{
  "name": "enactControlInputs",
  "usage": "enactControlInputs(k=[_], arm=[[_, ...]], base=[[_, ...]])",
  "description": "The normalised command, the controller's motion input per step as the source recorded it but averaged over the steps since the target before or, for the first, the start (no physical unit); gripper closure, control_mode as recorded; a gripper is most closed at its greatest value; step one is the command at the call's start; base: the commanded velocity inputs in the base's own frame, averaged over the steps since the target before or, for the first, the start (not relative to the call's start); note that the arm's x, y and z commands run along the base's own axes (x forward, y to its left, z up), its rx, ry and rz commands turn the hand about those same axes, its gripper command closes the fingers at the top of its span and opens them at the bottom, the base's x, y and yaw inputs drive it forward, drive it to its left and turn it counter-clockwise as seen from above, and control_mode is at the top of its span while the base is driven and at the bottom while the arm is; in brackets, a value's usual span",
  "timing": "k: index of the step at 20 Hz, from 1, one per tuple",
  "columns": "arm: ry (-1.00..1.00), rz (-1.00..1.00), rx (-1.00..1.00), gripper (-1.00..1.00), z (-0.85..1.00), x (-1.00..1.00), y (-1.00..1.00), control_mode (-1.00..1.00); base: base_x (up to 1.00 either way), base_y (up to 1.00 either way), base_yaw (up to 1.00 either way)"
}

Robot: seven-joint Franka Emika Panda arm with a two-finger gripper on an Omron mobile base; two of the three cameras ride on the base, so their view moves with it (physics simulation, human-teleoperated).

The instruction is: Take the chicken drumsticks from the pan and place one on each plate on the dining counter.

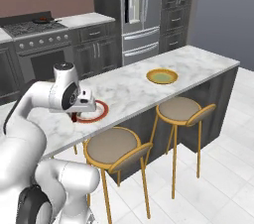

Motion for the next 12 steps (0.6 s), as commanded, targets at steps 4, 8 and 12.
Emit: enactControlInputs(k=[4,8,12], arm=[[0.13,0.09,0.00,1.00,-0.34,0.75,0.11,-1.00],[0.08,0.08,0.00,1.00,-0.28,0.71,0.18,-1.00],[0.03,0.03,0.00,1.00,-0.17,0.53,0.26,-1.00]], base=[[0.00,0.00,0.00],[0.00,0.00,0.00],[0.00,0.00,0.00]])
